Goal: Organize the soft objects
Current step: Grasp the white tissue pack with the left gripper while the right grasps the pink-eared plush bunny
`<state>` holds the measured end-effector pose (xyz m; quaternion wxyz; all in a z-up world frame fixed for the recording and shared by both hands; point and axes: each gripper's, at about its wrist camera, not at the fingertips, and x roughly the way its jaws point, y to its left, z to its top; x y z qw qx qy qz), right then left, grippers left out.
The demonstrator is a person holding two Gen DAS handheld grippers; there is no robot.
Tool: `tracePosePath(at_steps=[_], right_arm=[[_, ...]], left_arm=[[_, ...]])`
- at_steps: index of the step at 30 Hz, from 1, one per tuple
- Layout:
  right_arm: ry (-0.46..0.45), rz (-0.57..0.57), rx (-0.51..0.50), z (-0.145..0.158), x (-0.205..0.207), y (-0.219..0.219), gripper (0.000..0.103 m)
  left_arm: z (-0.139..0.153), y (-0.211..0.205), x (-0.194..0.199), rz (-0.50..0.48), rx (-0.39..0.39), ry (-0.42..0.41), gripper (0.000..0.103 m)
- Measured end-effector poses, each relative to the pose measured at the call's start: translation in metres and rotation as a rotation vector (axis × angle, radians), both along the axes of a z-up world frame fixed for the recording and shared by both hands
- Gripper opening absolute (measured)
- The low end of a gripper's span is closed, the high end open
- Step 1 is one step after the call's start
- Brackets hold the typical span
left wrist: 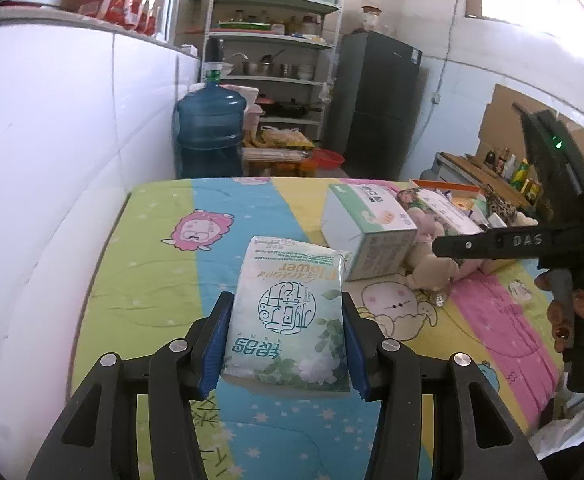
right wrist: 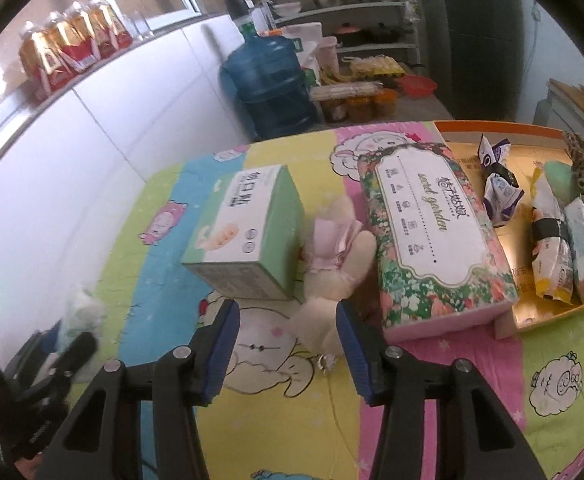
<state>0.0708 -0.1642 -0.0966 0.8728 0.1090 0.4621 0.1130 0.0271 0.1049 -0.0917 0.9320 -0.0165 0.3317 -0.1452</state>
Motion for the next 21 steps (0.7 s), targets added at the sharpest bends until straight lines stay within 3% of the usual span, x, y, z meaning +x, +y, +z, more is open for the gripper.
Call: tracePosePath(at_steps=[6,16,18,19,21], right_arm=[[0.042,-0.014,-0.101,-0.011,0.012,0.011,0.051],[0.066,0.0,-0.178,-0.024,0.029,0.023,0.051],[0.063,0.006,-0.195,-0.025,0.03,0.024,0.046],[0.062,0.004,-0.215,-0.025,0.03,0.025,0.032],[0.059,0.011,-0.222,-0.025,0.031,0.024,0.03]], left_arm=[[-0.001,0.012,0.006,0.007,-0.02,0.006,0.052],[-0.005,0.011,0.01,0.0,-0.034,0.016,0.052],[-0.005,0.01,0.011,-0.003,-0.036,0.019,0.052],[-0.005,0.009,0.011,-0.005,-0.036,0.019,0.052],[-0.005,0.007,0.011,-0.01,-0.033,0.021,0.052]])
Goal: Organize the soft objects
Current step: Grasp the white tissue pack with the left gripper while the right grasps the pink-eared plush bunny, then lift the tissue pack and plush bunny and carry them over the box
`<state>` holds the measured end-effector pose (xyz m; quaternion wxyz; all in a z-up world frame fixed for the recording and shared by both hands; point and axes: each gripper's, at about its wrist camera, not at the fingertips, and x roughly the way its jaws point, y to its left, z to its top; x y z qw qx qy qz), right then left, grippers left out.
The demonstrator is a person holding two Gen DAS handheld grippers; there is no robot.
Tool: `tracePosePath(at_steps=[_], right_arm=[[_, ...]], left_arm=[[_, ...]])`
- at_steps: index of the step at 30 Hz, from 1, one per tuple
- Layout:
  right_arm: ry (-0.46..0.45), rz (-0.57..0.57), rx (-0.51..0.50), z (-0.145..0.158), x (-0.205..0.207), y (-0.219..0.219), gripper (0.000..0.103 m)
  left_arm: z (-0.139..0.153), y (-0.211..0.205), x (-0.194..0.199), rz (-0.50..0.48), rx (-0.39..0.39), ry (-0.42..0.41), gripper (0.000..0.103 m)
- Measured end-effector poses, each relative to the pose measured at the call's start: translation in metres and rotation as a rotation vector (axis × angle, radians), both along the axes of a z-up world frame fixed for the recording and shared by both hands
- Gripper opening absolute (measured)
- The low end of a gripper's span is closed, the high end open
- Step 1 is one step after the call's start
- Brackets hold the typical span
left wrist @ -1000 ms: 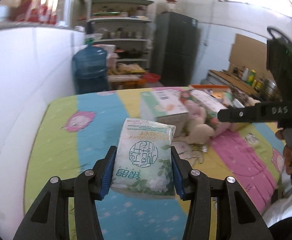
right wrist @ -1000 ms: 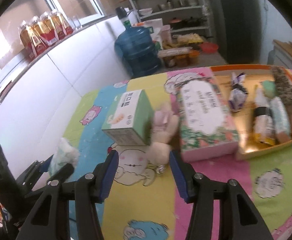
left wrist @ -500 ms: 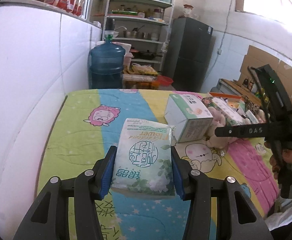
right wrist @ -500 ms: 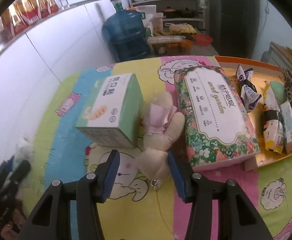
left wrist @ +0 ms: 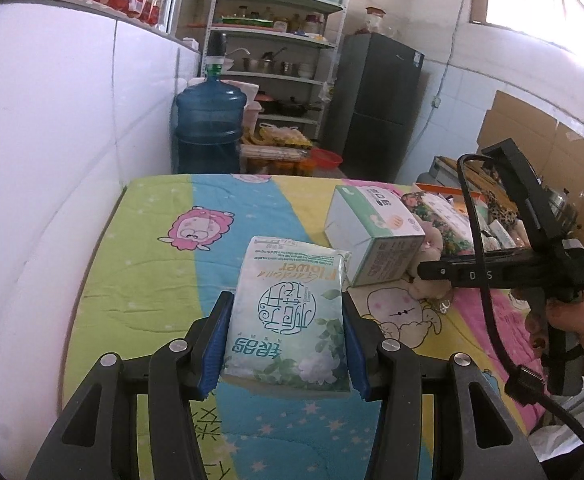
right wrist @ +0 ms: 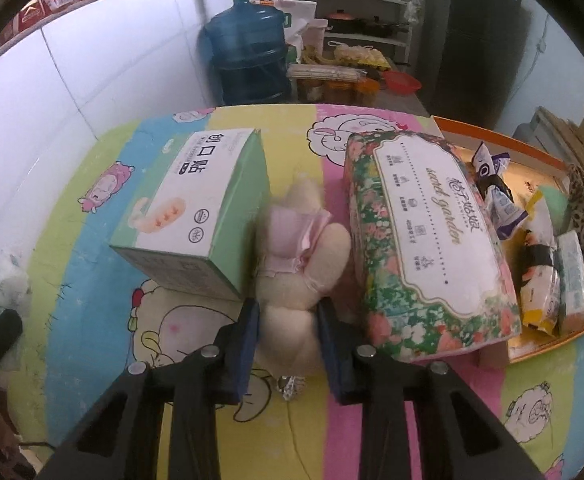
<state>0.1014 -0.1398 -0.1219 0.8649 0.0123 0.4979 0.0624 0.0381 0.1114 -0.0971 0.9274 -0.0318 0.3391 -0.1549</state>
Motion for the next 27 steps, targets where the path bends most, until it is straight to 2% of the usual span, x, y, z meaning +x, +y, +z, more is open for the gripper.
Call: tracePosePath(at_steps=[9,17,27], right_arm=[[-0.034,0.013,0.051,0.01,-0.014,-0.012,0.028],[-0.108,0.048,0.083,0.041,-0.03,-0.016,0.028],[-0.179,0.066,0.121,0.078,-0.046,-0.025,0.028]], left_arm=[[0.001,-0.008,0.002,-0.014,0.003,0.002,0.052],[0.011,-0.021,0.0,-0.028,0.032,-0.02,0.052],[0.036,-0.032,-0.008,-0.018,0.021,-0.069,0.052]])
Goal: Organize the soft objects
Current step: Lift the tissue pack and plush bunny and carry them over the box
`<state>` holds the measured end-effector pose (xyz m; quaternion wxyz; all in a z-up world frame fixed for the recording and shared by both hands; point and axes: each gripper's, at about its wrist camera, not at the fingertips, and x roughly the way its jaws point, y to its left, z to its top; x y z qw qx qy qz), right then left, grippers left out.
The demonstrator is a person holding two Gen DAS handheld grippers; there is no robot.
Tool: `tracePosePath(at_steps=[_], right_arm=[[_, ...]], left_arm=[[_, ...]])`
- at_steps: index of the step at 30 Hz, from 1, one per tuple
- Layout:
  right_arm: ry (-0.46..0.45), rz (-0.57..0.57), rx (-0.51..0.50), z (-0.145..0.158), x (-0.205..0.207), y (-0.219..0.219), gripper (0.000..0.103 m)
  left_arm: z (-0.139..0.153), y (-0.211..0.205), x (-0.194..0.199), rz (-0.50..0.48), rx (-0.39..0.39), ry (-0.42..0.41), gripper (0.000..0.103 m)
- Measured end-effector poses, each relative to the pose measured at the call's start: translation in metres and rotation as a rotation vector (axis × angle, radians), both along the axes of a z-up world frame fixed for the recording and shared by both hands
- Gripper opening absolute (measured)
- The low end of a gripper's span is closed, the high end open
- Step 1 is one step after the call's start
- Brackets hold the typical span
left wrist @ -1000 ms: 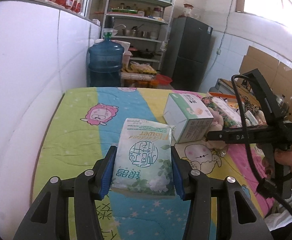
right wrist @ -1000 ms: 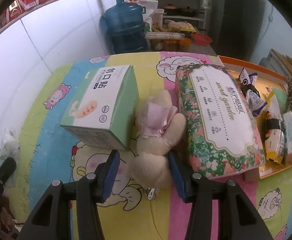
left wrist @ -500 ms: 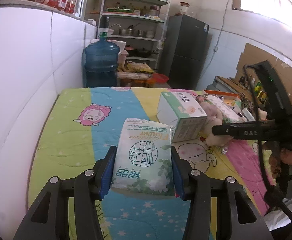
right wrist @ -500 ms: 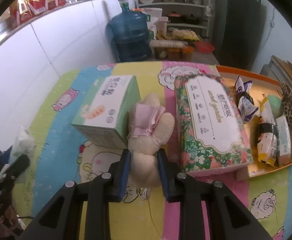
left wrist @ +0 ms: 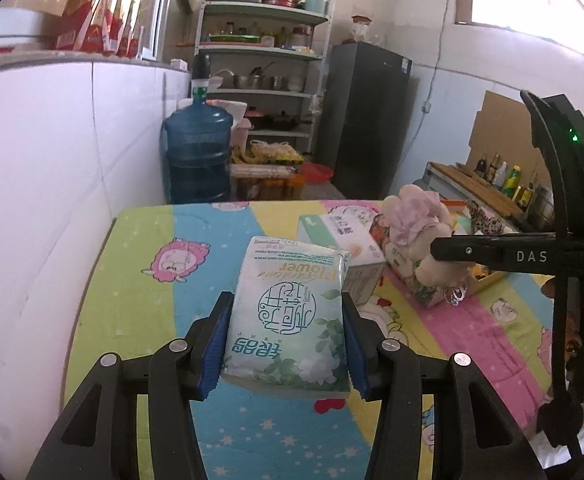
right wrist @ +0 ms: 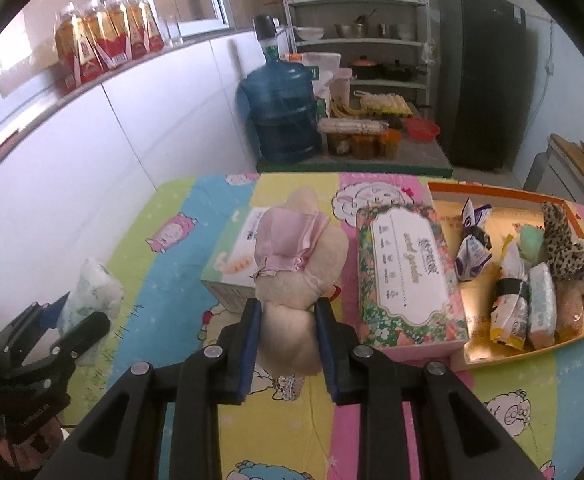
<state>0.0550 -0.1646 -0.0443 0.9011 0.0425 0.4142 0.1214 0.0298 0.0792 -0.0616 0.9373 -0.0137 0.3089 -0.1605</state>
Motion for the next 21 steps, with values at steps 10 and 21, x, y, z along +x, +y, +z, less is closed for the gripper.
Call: tracePosePath(at_steps=[10,21], right_arm=[[-0.057,-0.025,0.036,0.025,-0.017,-0.017,0.028],[-0.093,-0.115,0.054,0.038,-0.031,-0.06,0.028]], left_arm=[[0.028,-0.03,-0.013,-0.045,0.008,-0.054,0.052],[0.038,-0.064,-0.007,-0.094,0.018,-0.059,0.052]])
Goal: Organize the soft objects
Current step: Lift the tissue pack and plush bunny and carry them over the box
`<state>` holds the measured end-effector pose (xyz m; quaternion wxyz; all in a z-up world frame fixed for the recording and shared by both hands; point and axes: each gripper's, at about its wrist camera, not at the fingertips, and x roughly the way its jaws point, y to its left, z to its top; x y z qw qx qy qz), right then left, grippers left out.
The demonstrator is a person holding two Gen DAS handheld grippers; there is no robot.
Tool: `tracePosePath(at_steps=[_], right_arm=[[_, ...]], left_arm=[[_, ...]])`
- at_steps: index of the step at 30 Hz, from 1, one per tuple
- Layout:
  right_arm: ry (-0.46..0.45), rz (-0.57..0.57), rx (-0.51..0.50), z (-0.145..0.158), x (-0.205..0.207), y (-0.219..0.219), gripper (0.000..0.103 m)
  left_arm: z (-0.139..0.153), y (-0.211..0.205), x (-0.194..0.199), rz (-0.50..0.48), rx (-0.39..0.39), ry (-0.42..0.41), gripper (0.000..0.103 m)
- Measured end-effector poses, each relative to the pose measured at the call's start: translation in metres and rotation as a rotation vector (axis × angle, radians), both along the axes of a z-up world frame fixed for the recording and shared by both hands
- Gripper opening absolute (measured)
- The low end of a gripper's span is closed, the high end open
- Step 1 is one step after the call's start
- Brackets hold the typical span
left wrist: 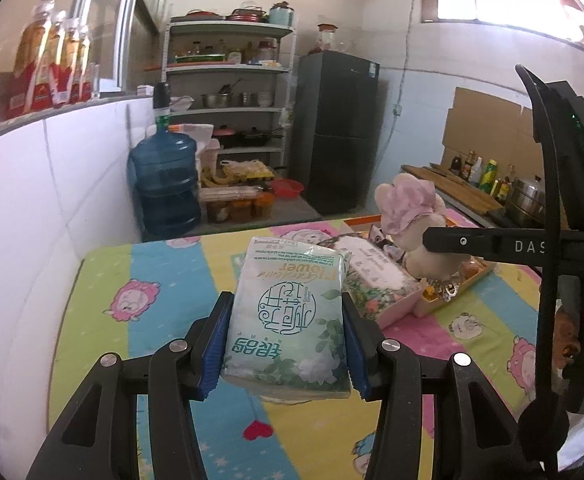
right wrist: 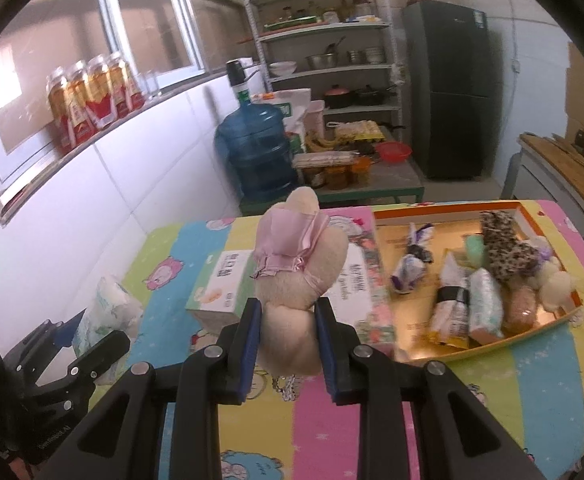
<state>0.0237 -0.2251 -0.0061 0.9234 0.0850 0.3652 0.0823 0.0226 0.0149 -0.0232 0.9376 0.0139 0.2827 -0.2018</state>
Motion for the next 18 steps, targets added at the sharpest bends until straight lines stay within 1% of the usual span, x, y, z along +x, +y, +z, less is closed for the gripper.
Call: tracePosePath(at_steps=[5,15,18], right_arm=[[-0.002,-0.052,0.012,0.001,-0.001,-0.029,0.028],[0.0,-0.145,0.026,0.0,-0.003,-0.091,0.028],[-0.001,-0.17,0.022,0.002,-0.002,-0.108,0.028]], left_arm=[[0.003,-0.02,0.01,-0.027,-0.004,0.005,0.052],[0.005,-0.075,0.028,-0.075,0.004,0.018,0.052],[0.005,-0.089,0.035,-0.084,-0.008,0.025,0.052]])
